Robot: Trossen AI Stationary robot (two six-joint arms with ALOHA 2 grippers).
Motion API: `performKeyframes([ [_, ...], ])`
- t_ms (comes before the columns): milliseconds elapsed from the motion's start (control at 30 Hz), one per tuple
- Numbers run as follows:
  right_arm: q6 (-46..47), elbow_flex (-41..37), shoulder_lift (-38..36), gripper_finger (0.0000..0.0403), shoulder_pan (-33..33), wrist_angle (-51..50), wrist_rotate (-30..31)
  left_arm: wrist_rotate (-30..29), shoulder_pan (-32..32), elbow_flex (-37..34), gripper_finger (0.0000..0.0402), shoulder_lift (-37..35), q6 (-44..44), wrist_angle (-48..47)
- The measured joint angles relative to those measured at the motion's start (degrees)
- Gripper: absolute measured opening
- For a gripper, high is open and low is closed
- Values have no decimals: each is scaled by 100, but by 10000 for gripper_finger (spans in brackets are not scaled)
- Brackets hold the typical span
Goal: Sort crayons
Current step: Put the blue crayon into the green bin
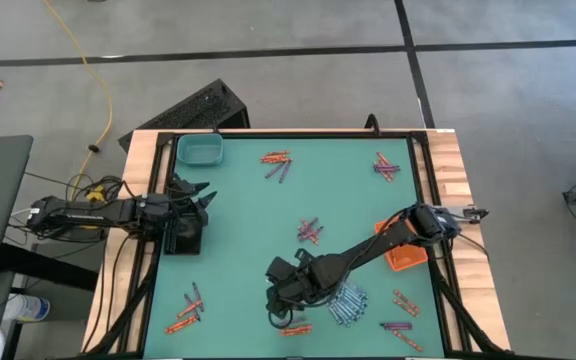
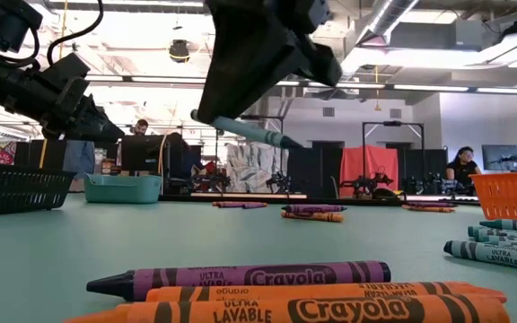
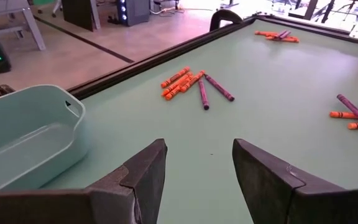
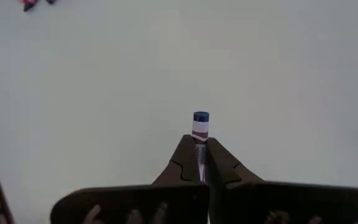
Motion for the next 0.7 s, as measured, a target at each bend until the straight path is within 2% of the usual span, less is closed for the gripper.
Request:
performKeyframes([
  [133, -254, 0, 0, 0, -73, 171, 13, 231, 2, 4, 176, 0, -2, -13],
  [367, -848, 0, -2, 0, -267, 340, 196, 277, 2, -1, 176, 0, -2, 42],
  [467, -1151, 0, -57, 0, -397, 349, 314, 542, 2, -23, 176, 0, 161, 205],
  [700, -2216, 0, -516, 0, -707, 517, 962, 1267, 26, -26, 176, 0, 1049, 1794],
])
